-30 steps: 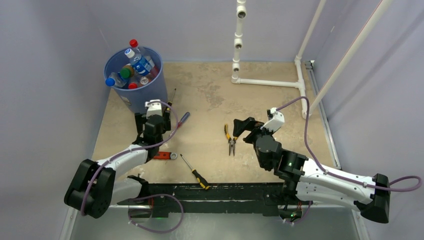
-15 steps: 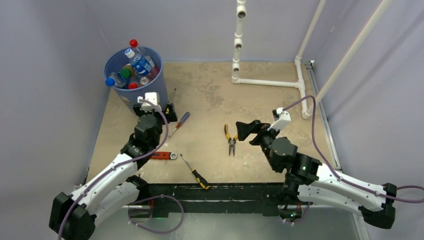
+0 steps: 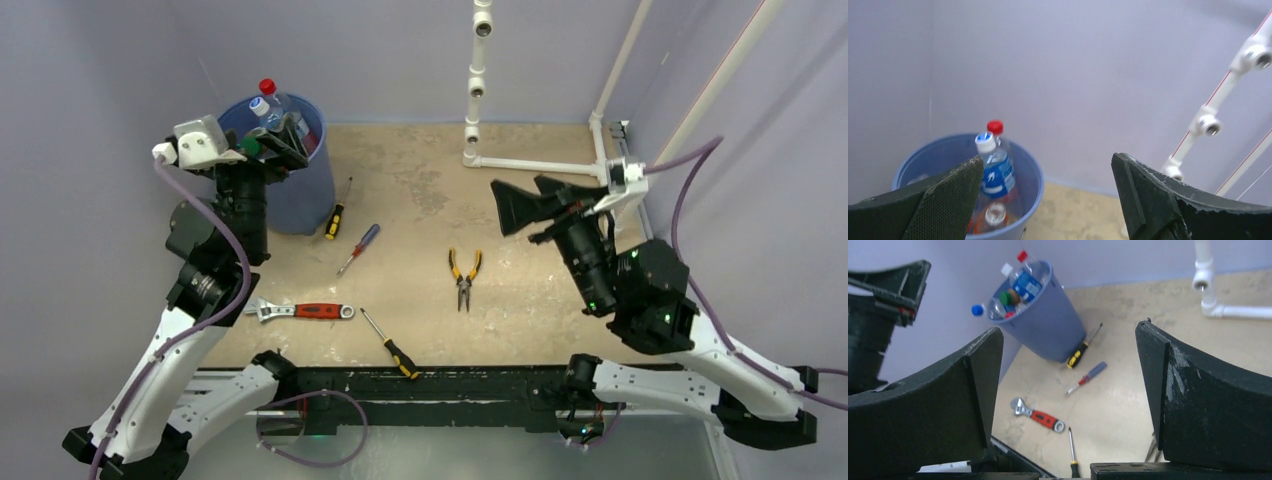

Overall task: Put the plastic bottles in the bin
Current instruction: Reset both arms

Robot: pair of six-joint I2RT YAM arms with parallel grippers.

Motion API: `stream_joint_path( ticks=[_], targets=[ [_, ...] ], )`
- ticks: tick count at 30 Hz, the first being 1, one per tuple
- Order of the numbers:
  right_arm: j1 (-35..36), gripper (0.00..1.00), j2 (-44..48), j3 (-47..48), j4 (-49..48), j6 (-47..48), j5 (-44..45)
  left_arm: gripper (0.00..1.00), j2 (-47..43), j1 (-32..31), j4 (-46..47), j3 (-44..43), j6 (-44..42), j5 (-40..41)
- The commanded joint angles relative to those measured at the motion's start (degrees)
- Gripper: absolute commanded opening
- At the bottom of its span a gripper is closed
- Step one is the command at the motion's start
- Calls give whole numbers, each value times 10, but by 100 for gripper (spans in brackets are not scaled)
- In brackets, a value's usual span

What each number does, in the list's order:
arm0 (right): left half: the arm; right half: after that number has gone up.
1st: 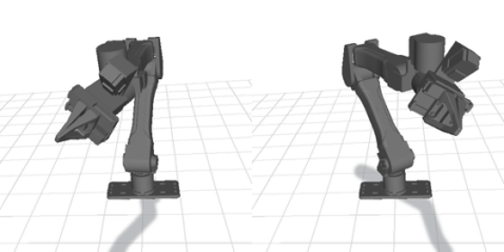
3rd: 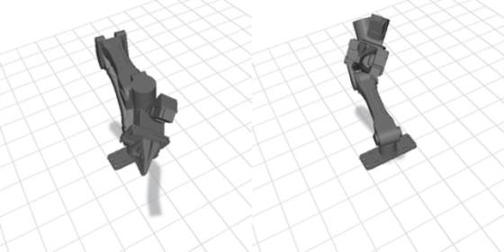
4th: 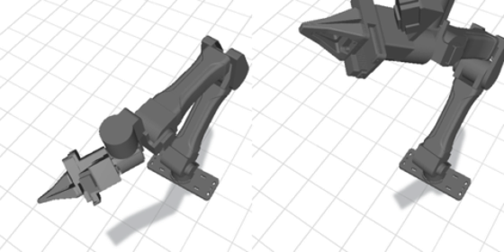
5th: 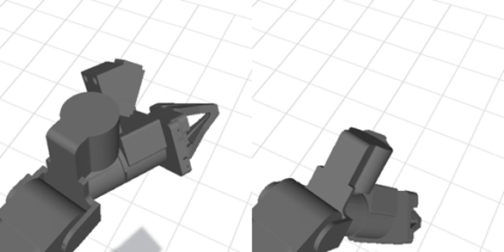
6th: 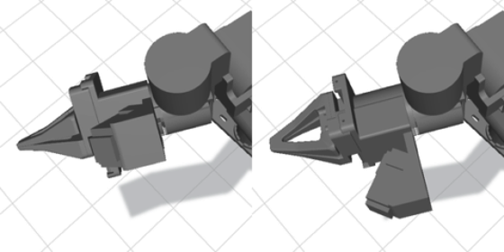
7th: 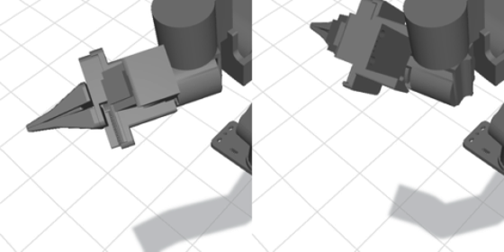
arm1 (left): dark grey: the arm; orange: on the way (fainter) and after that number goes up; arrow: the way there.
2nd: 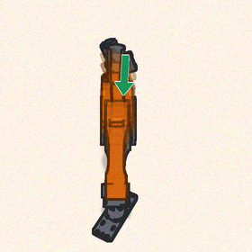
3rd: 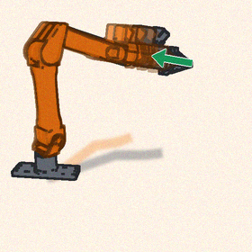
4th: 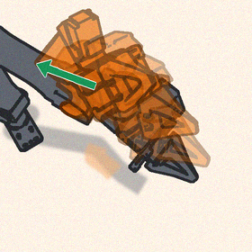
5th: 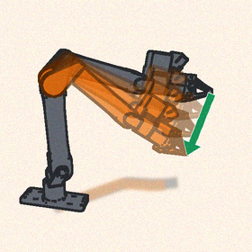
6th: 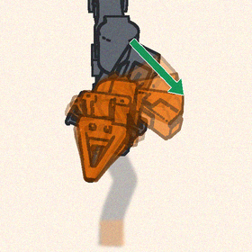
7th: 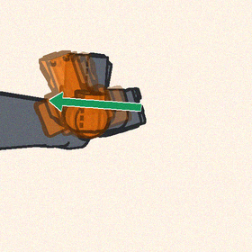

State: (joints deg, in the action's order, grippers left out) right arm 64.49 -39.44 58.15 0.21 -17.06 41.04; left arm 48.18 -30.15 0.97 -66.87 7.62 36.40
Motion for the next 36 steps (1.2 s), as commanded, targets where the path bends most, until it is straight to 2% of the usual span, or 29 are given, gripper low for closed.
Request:
stream_joint_path(
  ticks=[1, 5, 8, 12, 16, 18, 25, 32, 36],
  targets=[
    [1, 99, -107, 140, 25, 91, 37, 99, 50, -1, 107, -51, -23, -44],
    [1, 99, -129, 174, -64, 167, 27, 99, 158, -1, -77, -241, 14, -87],
    [1, 99, -159, 212, -54, 190, 28, 99, 179, -1, -135, -266, 35, -128],
    [1, 99, -182, 197, -51, 201, 61, 99, 159, 0, -176, -201, 62, -115],
    [1, 99, -150, 91, -156, 237, 74, 99, 143, -1, -218, -134, 72, -73],
    [1, 99, -137, 56, -177, 240, 62, 99, 129, 0, -215, -98, 70, -59],
    [1, 99, -175, 50, -86, 153, 61, 99, 67, 0, -157, 20, 68, -5],
    [1, 99, -186, 31, -69, 116, 29, 99, 60, -1, -150, 43, 57, 37],
    [1, 99, -186, 23, -55, 96, 34, 99, 67, -2, -123, 64, 89, 41]
  ],
)
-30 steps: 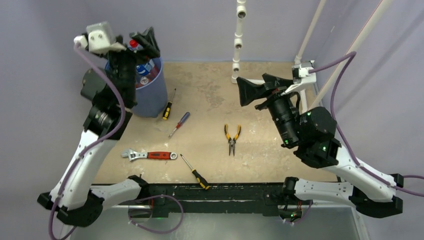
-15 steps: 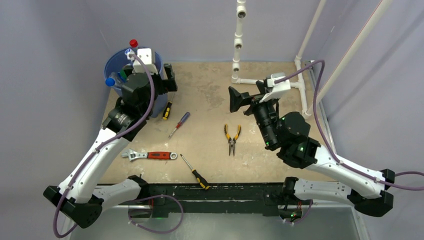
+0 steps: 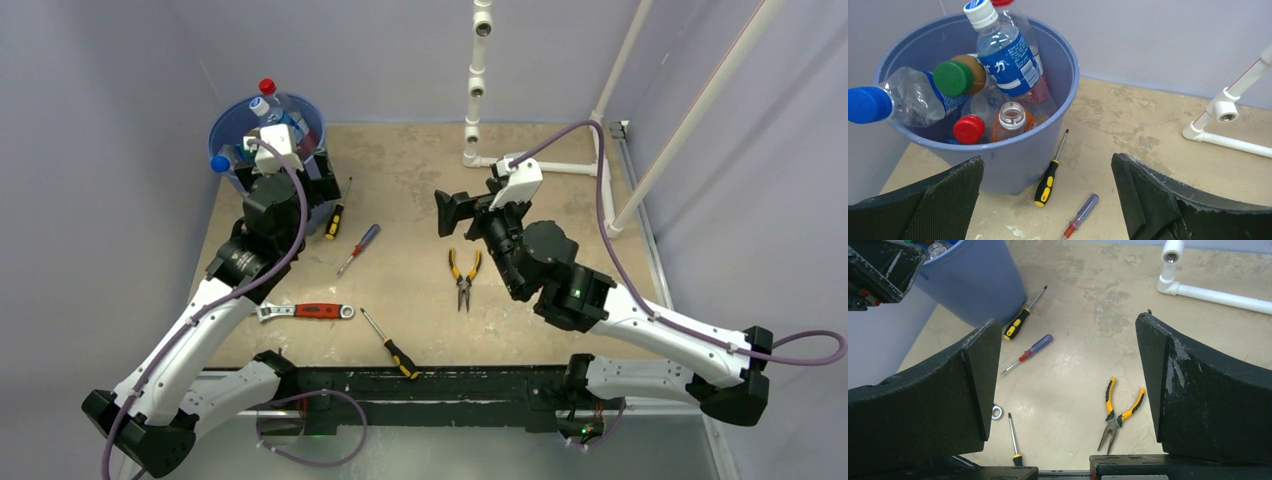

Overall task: Put the plastic bottles in the bin
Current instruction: Reset both arms

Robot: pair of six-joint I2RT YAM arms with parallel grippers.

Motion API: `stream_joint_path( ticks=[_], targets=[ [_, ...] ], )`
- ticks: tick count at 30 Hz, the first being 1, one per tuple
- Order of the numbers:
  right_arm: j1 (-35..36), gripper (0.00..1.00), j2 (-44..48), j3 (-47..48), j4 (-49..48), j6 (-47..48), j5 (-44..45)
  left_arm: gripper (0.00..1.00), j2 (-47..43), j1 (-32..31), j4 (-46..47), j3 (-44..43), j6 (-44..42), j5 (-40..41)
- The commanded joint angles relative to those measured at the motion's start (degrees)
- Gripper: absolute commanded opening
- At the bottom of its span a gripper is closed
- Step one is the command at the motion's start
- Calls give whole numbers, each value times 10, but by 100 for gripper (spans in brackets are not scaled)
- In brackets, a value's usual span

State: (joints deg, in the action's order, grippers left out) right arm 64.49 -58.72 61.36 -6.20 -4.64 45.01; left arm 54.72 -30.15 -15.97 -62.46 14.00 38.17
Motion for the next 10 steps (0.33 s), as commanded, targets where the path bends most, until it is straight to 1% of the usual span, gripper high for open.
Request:
stream_joint_path(
  ticks=[1, 4, 10],
  targets=[
    [1, 99, 11, -16, 8, -29, -5, 99, -1, -2, 57, 27, 44, 27],
    [1, 99, 28, -23, 11, -30, -1, 99, -9, -2, 67, 36, 90, 35],
    [1, 99, 50, -32, 9, -30, 2, 99, -5, -2, 62, 32, 121, 20]
  ],
)
